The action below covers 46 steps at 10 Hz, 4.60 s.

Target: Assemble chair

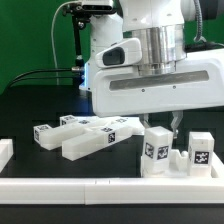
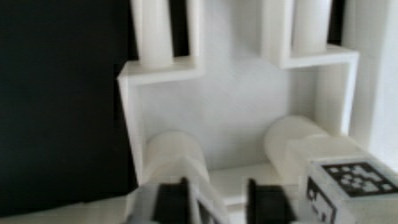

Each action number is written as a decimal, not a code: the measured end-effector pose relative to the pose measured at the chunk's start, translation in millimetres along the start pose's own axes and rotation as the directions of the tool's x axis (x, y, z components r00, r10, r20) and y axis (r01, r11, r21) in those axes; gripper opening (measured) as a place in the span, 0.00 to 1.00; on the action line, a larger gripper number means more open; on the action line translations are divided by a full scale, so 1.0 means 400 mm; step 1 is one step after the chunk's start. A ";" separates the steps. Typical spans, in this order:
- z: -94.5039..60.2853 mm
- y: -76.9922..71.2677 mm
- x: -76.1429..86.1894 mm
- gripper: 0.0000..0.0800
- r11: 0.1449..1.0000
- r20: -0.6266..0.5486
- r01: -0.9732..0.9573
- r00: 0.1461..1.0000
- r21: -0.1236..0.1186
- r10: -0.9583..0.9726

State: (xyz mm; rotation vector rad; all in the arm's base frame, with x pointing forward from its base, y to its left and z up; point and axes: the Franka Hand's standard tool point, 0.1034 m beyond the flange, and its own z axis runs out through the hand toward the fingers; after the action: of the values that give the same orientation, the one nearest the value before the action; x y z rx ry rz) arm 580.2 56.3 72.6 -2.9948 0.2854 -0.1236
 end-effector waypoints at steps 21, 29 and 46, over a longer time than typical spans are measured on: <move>-0.022 0.063 0.017 0.81 0.999 0.002 0.028 1.000 0.016 -0.028; -0.001 0.017 0.043 0.81 0.999 0.005 0.042 0.999 0.006 -0.042; -0.001 -0.013 0.052 0.70 0.955 0.009 -0.297 0.955 -0.010 0.297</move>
Offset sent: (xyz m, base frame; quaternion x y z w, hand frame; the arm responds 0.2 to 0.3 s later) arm 0.0000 0.0000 0.0000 0.0000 0.0000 0.0000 1.0000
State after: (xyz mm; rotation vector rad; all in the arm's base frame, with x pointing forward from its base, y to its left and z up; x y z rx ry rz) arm 601.5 57.4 75.3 -2.9167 0.7313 -0.0756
